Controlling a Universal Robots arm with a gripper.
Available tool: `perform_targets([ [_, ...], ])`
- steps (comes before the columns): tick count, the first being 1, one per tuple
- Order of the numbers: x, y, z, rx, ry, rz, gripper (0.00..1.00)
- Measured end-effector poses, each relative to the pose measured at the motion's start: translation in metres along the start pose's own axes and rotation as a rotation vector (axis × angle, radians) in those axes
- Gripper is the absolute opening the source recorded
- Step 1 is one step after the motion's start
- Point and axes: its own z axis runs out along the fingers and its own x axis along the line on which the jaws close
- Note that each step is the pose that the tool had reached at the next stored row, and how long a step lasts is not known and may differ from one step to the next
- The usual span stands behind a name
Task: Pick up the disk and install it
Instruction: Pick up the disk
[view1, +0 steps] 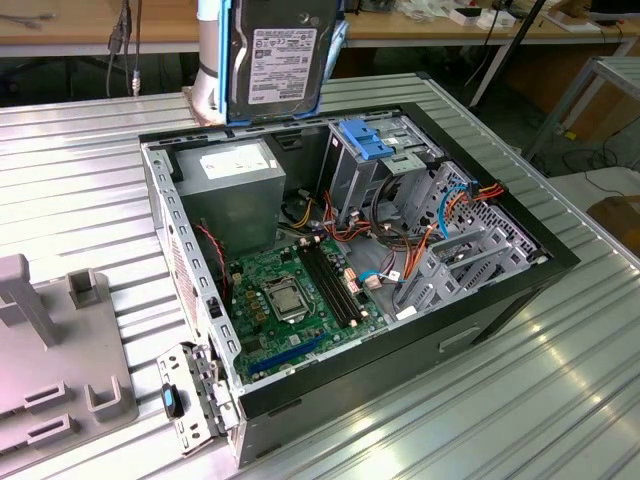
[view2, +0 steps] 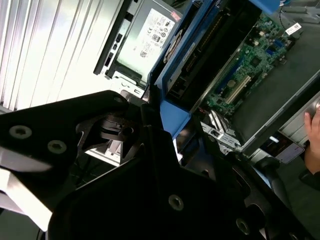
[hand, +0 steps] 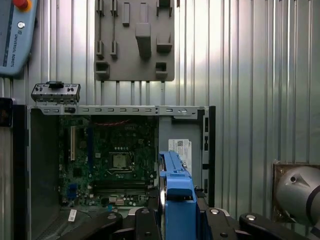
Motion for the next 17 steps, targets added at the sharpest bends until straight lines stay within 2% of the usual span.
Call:
perform_targets([
  [2,0.0000,-0.0127,0.0005,0.0000,0.0000,0.000,0.37],
  [4,0.0000,-0.0185,0.0008,0.0001,0.0000,0.000,0.37],
  [12,0.0007,-0.0198,0.0009,0.0000,-0.0001,0.000,0.37],
  [17,0.0088,-0.0199,0.0007,0.0000,0.0000,0.000,0.37],
])
